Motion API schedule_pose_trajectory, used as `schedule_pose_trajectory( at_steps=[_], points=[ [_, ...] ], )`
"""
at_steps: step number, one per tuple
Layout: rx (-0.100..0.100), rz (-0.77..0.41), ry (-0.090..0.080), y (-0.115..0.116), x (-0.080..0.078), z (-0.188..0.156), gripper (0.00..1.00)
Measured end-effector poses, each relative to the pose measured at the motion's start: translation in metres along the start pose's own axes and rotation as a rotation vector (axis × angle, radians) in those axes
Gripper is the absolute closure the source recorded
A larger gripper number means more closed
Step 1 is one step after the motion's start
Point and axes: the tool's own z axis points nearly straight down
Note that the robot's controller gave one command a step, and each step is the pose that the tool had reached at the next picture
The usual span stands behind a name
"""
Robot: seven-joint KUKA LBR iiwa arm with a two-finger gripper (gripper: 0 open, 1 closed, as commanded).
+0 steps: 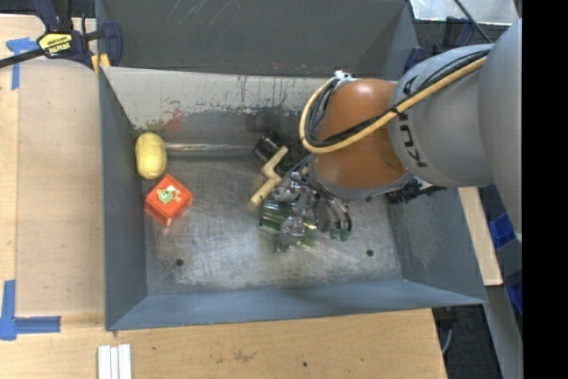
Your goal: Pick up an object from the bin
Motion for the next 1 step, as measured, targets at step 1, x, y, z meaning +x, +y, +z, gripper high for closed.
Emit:
schedule_pose_trajectory(
  at_steps=[1],
  points=[
    [0.003, 0.001, 0.008, 0.0117, -0.0016, -0.1323, 1.00]
  ],
)
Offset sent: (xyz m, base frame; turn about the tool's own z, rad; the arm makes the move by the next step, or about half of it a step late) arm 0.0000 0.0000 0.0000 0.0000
